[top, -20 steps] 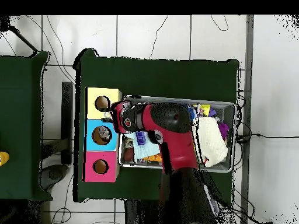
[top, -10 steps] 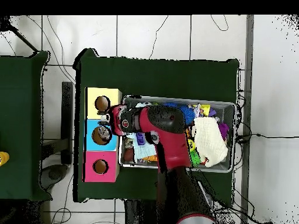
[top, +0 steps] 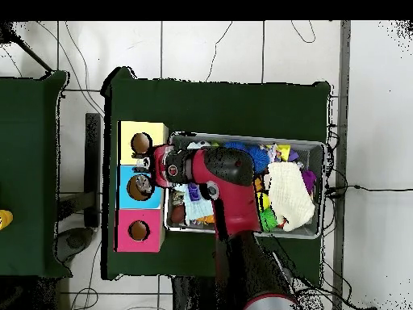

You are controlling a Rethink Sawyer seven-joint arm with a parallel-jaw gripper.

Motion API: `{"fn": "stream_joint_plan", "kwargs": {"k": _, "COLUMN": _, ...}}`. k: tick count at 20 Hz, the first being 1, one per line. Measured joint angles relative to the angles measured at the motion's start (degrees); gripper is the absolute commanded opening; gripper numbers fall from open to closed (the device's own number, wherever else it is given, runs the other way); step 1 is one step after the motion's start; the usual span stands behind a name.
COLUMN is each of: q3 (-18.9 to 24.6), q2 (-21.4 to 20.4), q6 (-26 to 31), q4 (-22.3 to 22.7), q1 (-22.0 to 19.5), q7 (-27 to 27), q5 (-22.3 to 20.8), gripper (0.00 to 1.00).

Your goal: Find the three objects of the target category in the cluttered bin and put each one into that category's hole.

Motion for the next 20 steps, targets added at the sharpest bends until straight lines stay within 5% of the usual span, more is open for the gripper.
{"fn": "stream_joint_plan", "kwargs": {"k": 20, "q3": 0.2, "q2": -7.5, "q6": 12.6, "q4": 8.2, "q1": -4.4, "q7": 0.0, "q5": -0.7, "gripper": 0.00}}
